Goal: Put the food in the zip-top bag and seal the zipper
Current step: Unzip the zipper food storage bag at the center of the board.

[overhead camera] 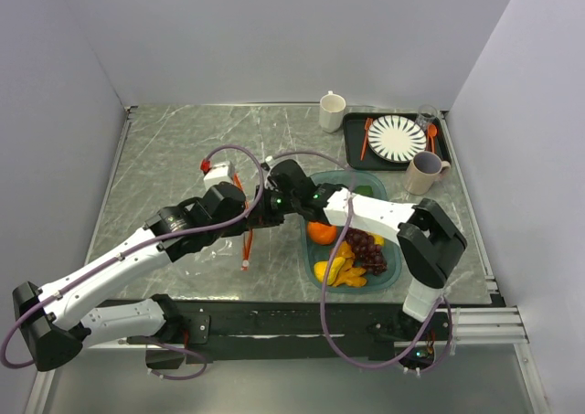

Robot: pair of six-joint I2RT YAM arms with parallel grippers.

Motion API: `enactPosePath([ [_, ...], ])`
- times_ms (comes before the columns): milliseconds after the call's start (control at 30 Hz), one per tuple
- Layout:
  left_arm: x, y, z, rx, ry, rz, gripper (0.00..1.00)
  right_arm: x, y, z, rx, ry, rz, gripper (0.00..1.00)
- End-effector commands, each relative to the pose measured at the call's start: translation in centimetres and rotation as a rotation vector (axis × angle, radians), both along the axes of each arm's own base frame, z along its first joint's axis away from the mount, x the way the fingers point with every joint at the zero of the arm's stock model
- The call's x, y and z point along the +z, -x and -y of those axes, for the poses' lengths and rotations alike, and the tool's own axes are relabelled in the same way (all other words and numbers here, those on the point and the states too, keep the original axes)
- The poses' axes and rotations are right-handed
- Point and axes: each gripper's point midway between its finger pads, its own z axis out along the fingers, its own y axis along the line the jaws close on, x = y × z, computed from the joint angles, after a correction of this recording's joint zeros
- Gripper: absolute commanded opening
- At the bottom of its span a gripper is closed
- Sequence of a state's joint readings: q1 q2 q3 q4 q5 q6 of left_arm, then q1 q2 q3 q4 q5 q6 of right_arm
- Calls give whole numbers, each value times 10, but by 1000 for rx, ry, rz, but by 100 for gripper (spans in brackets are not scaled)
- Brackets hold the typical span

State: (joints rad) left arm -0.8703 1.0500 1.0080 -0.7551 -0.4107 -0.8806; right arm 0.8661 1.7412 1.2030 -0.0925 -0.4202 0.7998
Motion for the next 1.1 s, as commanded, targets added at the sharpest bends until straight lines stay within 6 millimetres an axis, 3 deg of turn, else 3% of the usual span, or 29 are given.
enactPosePath([
  [0,-9,-6,-21,94,-67,-3,1,4,-18,13,-152,48,53,0],
  [233,-19,-6,-58,217,-221,-36,1,-12,-31,67,-439,190,78,0],
  [333,-19,-7,-65,239,-270,-45,1,-14,-32,68,-459,199,74,0],
  [500,-10,-13,-42,170,-177,-22,1,-8,-25,55,-410,170,85,0],
  [533,-4,-15,-29,134,-116,-9,2,-4,-24,53,-409,158,84,0],
  [600,3,-15,-19,101,-50,12,14,-2,-22,50,-394,146,80,0],
  [733,20,-15,1,30,82,69,29,0,-22,46,-380,142,79,0],
  [800,19,-12,7,0,108,67,30,0,-23,45,-375,139,80,0],
  [1033,14,-6,29,-97,182,50,64,2,-20,37,-350,113,63,0],
  [1067,11,-6,30,-99,187,45,64,2,-21,37,-350,112,64,0],
])
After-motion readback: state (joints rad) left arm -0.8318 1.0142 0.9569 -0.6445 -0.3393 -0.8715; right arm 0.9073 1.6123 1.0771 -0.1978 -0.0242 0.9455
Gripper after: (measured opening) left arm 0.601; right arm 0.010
